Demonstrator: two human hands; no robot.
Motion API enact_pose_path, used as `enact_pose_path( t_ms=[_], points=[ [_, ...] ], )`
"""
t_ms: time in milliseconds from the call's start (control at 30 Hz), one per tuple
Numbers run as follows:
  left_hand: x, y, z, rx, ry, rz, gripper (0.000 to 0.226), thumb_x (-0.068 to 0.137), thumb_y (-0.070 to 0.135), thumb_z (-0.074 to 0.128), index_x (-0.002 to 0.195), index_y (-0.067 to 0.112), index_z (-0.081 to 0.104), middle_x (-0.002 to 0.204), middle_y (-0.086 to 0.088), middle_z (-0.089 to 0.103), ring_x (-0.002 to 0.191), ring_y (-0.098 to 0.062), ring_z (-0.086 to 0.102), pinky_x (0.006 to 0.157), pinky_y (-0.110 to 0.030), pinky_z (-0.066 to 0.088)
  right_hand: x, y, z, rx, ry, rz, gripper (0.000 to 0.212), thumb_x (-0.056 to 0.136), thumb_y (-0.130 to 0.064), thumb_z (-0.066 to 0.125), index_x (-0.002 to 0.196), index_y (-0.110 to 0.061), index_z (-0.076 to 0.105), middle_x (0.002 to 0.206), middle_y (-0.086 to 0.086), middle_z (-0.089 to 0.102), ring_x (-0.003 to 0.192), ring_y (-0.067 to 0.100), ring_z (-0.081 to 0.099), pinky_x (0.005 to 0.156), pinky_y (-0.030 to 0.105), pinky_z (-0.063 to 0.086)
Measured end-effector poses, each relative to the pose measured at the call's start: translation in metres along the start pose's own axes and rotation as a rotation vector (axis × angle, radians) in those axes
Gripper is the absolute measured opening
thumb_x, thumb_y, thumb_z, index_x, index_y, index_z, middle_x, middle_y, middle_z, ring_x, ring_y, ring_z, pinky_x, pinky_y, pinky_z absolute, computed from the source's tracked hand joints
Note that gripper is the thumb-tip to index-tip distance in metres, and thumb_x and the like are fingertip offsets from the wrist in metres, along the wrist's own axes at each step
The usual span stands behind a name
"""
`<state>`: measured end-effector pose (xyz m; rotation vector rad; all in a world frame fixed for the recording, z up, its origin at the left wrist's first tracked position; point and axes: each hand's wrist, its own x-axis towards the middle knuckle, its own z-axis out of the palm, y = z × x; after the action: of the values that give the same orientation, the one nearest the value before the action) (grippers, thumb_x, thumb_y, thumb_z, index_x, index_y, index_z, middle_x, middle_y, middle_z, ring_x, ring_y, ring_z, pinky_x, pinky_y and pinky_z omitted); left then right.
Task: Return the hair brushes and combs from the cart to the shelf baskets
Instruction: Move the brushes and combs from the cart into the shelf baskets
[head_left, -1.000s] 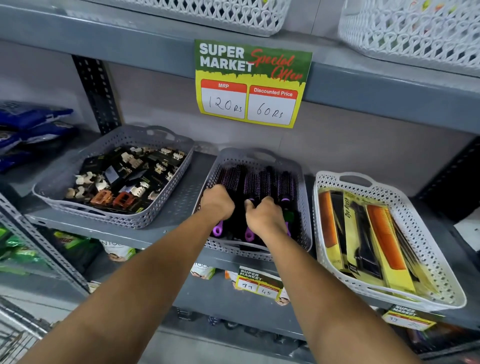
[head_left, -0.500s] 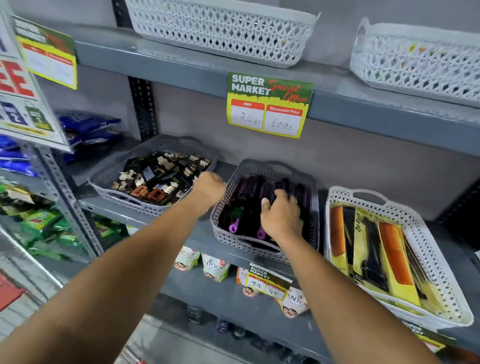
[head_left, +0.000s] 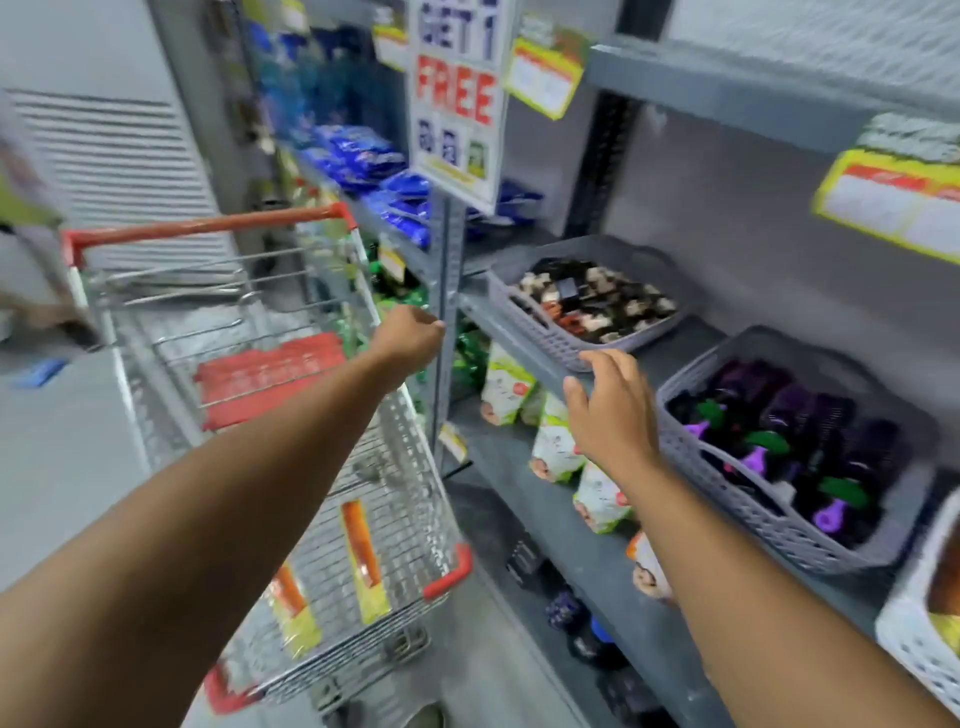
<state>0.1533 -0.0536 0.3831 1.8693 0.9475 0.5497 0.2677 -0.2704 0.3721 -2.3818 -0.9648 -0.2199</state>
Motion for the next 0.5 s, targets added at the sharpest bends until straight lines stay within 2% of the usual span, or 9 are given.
enact_pose_path(
  t_ms=[67, 167, 300, 400, 500],
  points=[
    [-0.013, -0.026, -0.026, 0.006, 0.060, -0.067, 0.018, 0.085, 0.013, 0.051, 0.070, 0.008, 0.061, 0.059, -0.011, 0.046, 0.054, -0.019, 0.041, 0.054, -0.027, 0.031, -0.004, -0.027, 0.025, 0.048, -0.090, -0.059, 0.039, 0.090, -0.026, 0.055, 0.125, -0.011, 0.055, 0.133, 0.011, 0.051, 0.123, 0.032, 0.045, 0.102, 0.043, 0.035],
    [-0.031, -0.071, -0.066, -0.006, 0.136, -0.144, 0.035, 0.087, 0.004, 0.048, 0.053, 0.011, 0.043, 0.051, -0.006, 0.034, 0.039, -0.013, 0.032, 0.040, -0.018, 0.021, -0.011, -0.066, 0.062, 0.114, -0.221, -0.125, 0.038, 0.091, -0.026, 0.053, 0.126, -0.010, 0.054, 0.135, 0.011, 0.050, 0.125, 0.029, 0.043, 0.103, 0.040, 0.035],
    [-0.052, -0.132, -0.107, 0.036, 0.206, -0.278, 0.028, 0.085, 0.006, 0.047, 0.057, 0.011, 0.044, 0.054, -0.006, 0.032, 0.049, -0.016, 0.027, 0.050, -0.028, 0.017, -0.024, -0.109, 0.113, 0.189, -0.383, -0.150, 0.039, 0.092, -0.024, 0.055, 0.128, -0.008, 0.052, 0.137, 0.013, 0.047, 0.125, 0.030, 0.044, 0.102, 0.035, 0.033],
    [-0.058, -0.177, -0.116, -0.006, 0.258, -0.386, 0.029, 0.084, 0.003, 0.047, 0.055, 0.010, 0.045, 0.054, -0.007, 0.037, 0.052, -0.018, 0.033, 0.053, -0.028, 0.024, -0.029, -0.128, 0.150, 0.206, -0.493, -0.144, 0.041, 0.093, -0.025, 0.054, 0.130, -0.009, 0.050, 0.137, 0.013, 0.045, 0.122, 0.032, 0.046, 0.094, 0.033, 0.036],
    [-0.057, -0.217, -0.113, -0.068, 0.233, -0.497, 0.014, 0.087, 0.003, 0.048, 0.076, 0.005, 0.057, 0.066, -0.010, 0.047, 0.059, -0.018, 0.042, 0.056, -0.029, 0.034, -0.032, -0.140, 0.186, 0.236, -0.591, -0.119, 0.039, 0.094, -0.025, 0.053, 0.130, -0.011, 0.049, 0.137, 0.012, 0.045, 0.119, 0.029, 0.047, 0.085, 0.026, 0.032]
  ],
)
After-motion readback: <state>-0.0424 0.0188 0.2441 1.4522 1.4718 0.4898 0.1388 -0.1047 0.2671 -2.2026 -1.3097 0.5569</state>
